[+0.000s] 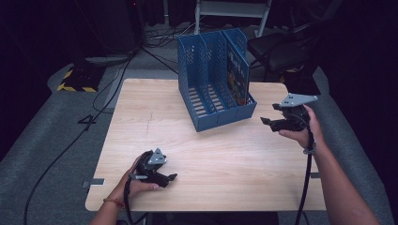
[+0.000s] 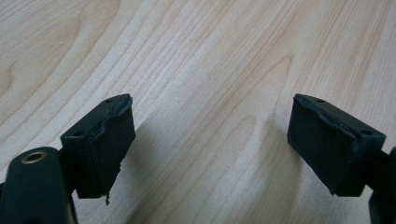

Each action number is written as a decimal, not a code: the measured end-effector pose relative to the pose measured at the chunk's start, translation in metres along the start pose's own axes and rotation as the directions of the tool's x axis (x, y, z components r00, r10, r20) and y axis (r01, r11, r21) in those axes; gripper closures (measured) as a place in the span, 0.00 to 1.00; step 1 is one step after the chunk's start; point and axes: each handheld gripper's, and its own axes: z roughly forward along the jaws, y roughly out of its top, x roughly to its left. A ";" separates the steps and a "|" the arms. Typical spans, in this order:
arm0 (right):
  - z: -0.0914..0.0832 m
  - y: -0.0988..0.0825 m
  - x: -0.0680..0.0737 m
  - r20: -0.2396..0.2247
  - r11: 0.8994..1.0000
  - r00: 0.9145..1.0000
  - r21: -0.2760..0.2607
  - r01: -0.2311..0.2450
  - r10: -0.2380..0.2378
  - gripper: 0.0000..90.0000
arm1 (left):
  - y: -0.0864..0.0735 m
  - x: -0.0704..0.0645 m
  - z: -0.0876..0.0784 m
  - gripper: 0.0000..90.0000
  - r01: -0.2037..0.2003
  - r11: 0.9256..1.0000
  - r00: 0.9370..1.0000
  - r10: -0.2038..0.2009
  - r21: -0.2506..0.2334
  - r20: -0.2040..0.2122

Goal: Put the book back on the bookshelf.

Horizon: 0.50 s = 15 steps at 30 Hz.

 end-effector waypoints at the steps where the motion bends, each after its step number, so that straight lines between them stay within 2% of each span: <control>1: -0.001 -0.005 0.003 -0.002 1.000 1.000 -0.001 0.007 -0.007 0.33 | 0.000 0.000 0.000 0.17 -0.001 1.000 1.000 0.001 0.000 0.001; 7: -0.007 -0.034 0.016 -0.010 1.000 1.000 0.020 0.007 -0.007 0.32 | 0.000 0.000 0.000 0.17 -0.001 1.000 1.000 0.001 0.001 0.000; 15: -0.018 -0.068 0.027 0.006 0.999 1.000 0.049 0.011 -0.011 0.32 | 0.000 0.000 0.000 0.17 0.000 1.000 1.000 0.000 0.001 -0.003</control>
